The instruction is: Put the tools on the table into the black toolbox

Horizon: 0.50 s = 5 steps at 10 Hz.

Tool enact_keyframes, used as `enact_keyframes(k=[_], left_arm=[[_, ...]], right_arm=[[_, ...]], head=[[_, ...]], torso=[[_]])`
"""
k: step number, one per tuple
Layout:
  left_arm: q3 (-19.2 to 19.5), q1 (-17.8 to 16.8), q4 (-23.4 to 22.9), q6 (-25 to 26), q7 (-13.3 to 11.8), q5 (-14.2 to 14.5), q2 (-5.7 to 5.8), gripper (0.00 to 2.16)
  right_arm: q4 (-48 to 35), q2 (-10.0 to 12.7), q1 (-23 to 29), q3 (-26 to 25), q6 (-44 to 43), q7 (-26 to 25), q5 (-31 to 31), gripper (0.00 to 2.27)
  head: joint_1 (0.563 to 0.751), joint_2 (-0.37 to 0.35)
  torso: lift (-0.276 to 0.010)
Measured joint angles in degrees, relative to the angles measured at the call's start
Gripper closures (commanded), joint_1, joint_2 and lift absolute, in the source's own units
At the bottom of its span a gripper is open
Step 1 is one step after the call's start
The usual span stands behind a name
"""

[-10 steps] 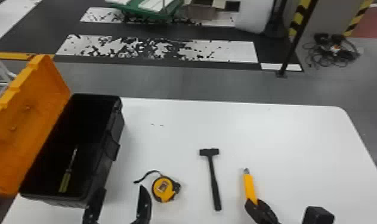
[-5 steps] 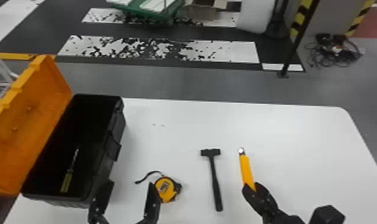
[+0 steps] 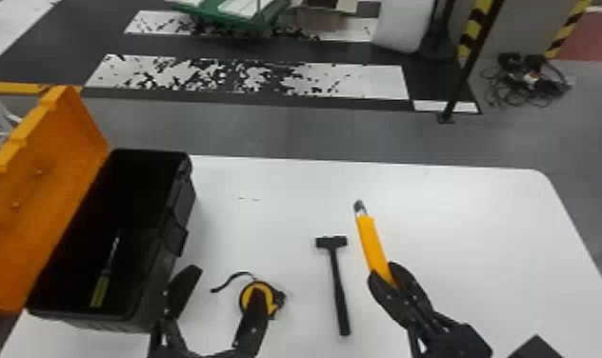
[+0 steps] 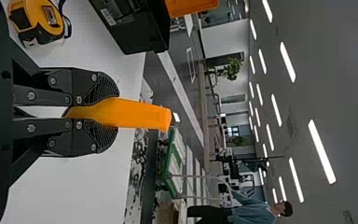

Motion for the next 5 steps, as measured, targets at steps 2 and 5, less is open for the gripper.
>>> enact_keyframes(k=[2, 5], left_arm=[[2.51, -0.14, -3.21, 4.16, -10.18, 4.83, -0.09, 0.08], [6.98, -0.57, -9.85, 29.42, -17.04, 13.64, -0.32, 0.12]], right_arm=[[0.46, 0.0, 0.0, 0.1, -2.82, 2.04, 1.06, 2.25], [1.32, 0.0, 0.0, 1.39, -7.43, 4.65, 1.81, 2.25]], head=[[0.695, 0.016], [0.695, 0.024]], torso=[[-0.039], [-0.039]])
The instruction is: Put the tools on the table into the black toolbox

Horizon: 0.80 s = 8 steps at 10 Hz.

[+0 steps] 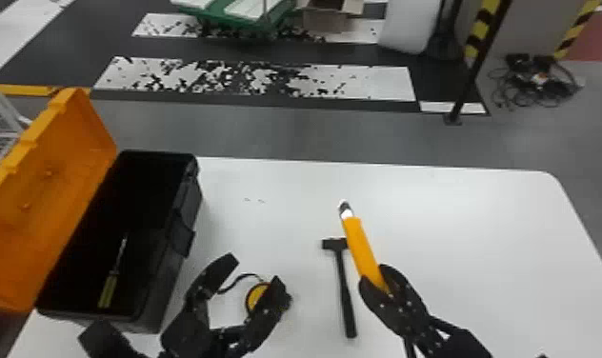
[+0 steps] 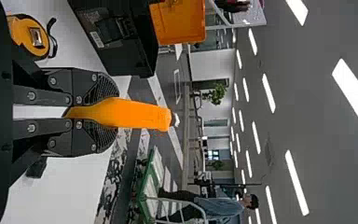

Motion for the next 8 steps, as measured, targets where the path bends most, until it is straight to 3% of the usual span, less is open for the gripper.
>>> enact_keyframes(k=[2, 4, 6, 8], left_arm=[[1.9, -0.24, -3.48, 13.35, -1.47, 4.21, -0.23, 0.13], [5.19, -0.53, -8.42, 29.74, -3.81, 9.73, -0.91, 0.13], [6.8, -0.52, -11.85, 35.13, -3.75, 11.44, -1.04, 0.13], [6.97, -0.58, -13.21, 36.03, -3.66, 11.69, -1.23, 0.13]], right_arm=[[0.41, 0.0, -0.12, 1.12, -2.85, 1.52, 1.19, 2.25], [0.93, 0.0, -0.22, 2.41, -3.73, 2.66, 2.02, 2.25], [1.47, 0.0, -0.13, 2.63, -4.0, 3.59, 2.45, 2.25], [1.8, 0.0, -0.02, 3.23, -4.27, 3.99, 2.99, 2.25]], head=[[0.695, 0.029], [0.695, 0.023], [0.695, 0.023], [0.695, 0.031]], torso=[[-0.039], [-0.039], [-0.039], [-0.039]])
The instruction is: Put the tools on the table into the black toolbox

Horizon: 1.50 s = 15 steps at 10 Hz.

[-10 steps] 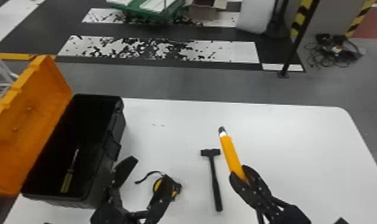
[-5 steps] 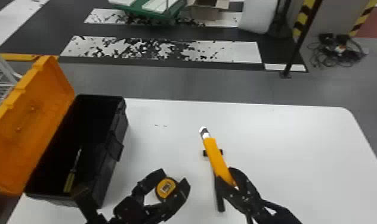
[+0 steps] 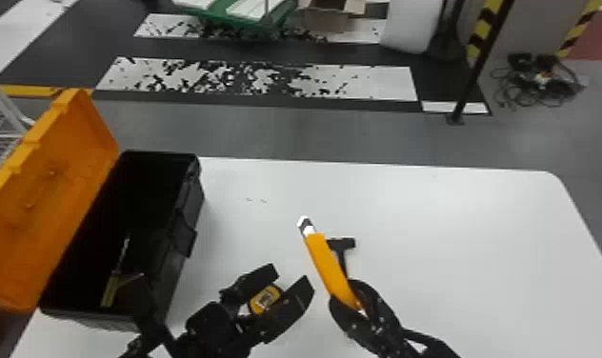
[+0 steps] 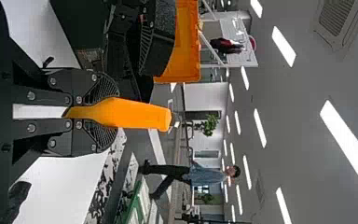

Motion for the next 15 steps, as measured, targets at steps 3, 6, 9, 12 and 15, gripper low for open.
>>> enact_keyframes(k=[3, 6, 9, 12, 15], left_arm=[[-0.42, -0.18, -1.3, 3.74, -0.01, 1.43, -0.49, 0.15], [-0.86, -0.7, -1.83, 5.91, -0.25, 2.29, -0.8, 0.21], [-0.75, -1.29, -2.11, 5.94, -1.03, 2.68, -0.95, 0.69], [-0.69, -1.76, -1.92, 5.8, -1.91, 2.78, -1.22, 2.13], [-0.07, -1.87, -1.87, 5.89, -4.23, 1.47, -1.18, 2.13]], right_arm=[[0.53, 0.0, -0.54, 1.59, -0.03, -0.01, 1.3, 2.25], [0.89, 0.0, -0.89, 2.36, -0.03, 0.35, 1.86, 2.25], [1.44, 0.0, -1.11, 2.72, -0.03, 0.51, 2.22, 2.25], [1.47, 0.0, -1.27, 2.74, 0.13, 0.51, 2.04, 2.25], [1.56, 0.0, -1.39, 2.78, 0.19, 0.51, 1.63, 2.11]], head=[[0.695, 0.038], [0.695, 0.03], [0.695, 0.038], [0.695, 0.035], [0.695, 0.036]], torso=[[-0.039], [-0.039], [-0.039], [-0.039], [-0.039]])
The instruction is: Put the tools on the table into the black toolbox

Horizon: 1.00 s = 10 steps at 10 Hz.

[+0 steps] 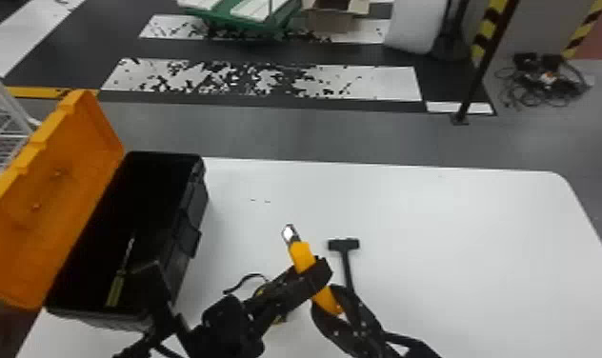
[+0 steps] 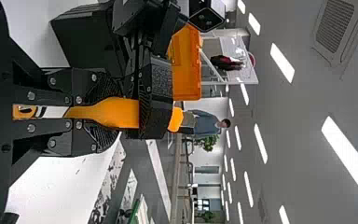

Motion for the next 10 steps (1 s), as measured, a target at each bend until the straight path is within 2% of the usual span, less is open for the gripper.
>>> enact_keyframes(k=[1, 2, 3, 4, 7, 10], left_arm=[[0.25, 0.0, -0.01, 0.19, -0.91, -0.28, 0.0, 2.13], [0.44, 0.0, -0.11, 0.78, -0.55, -0.34, 0.0, 2.13], [0.5, 0.04, -0.15, 1.14, -0.48, -0.35, -0.01, 2.13], [0.5, 0.1, -0.16, 1.29, -0.47, -0.35, -0.01, 2.13], [0.76, 0.09, -0.06, 1.43, -0.07, -0.38, -0.01, 2.13], [3.89, -0.44, -0.29, 1.16, 0.73, -0.92, -0.09, 2.13]], right_arm=[[0.0, 0.0, 0.0, 0.04, -0.03, -0.05, -0.17, 1.56], [0.0, 0.0, 0.02, 0.05, -0.05, -0.09, -0.77, 0.65], [-0.01, 0.0, 0.08, 0.05, -0.15, -0.09, -1.42, 0.16], [-0.08, 0.01, 0.08, 0.06, -0.2, -0.12, -1.82, 0.08], [-0.16, 0.0, 0.32, 0.0, -0.72, -0.09, -3.16, 0.06], [-0.2, 0.0, 1.3, -1.29, -2.23, -0.09, -4.54, 0.06]], head=[[0.695, 0.037], [0.695, 0.037], [0.695, 0.033], [0.695, 0.032], [0.695, 0.028], [0.695, 0.049]], torso=[[-0.039], [-0.039], [-0.039], [-0.039], [-0.039], [-0.039]])
